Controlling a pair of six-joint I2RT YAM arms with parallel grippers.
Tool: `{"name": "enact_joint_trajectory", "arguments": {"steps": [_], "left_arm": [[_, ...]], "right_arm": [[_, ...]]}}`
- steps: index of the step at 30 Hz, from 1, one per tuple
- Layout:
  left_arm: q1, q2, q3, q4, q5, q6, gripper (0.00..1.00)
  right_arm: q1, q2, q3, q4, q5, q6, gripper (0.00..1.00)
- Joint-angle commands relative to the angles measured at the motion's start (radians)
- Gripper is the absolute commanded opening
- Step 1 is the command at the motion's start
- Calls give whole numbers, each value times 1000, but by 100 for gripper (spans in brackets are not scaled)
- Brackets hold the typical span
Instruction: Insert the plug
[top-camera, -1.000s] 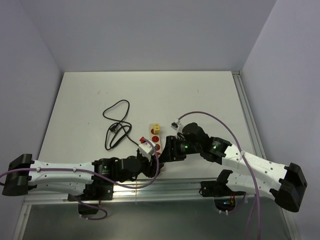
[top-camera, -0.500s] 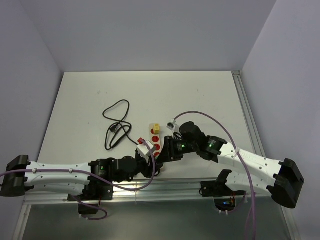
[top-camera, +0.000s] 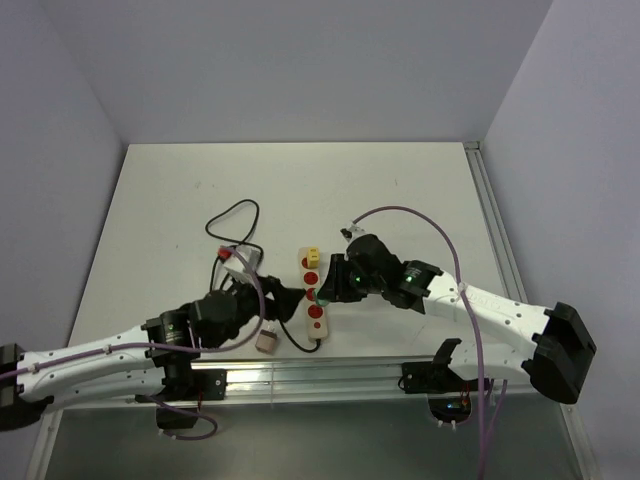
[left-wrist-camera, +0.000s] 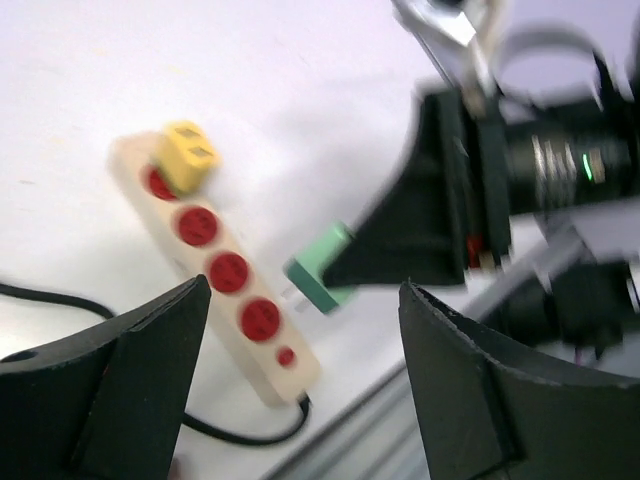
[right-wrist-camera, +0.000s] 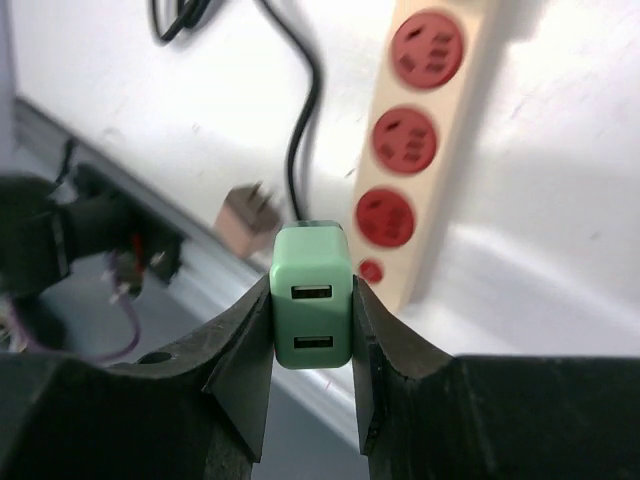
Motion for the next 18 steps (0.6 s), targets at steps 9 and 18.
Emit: {"name": "enact_joint_trajectory", "arguments": {"steps": [9, 18], "left_arm": [[584, 195, 86, -25, 397, -181, 77], [827, 554, 148, 250, 720, -206, 66]], "right_arm": [[0, 289, 223, 1, 341, -81, 0], [6, 409, 304, -33, 415, -97, 0]]}}
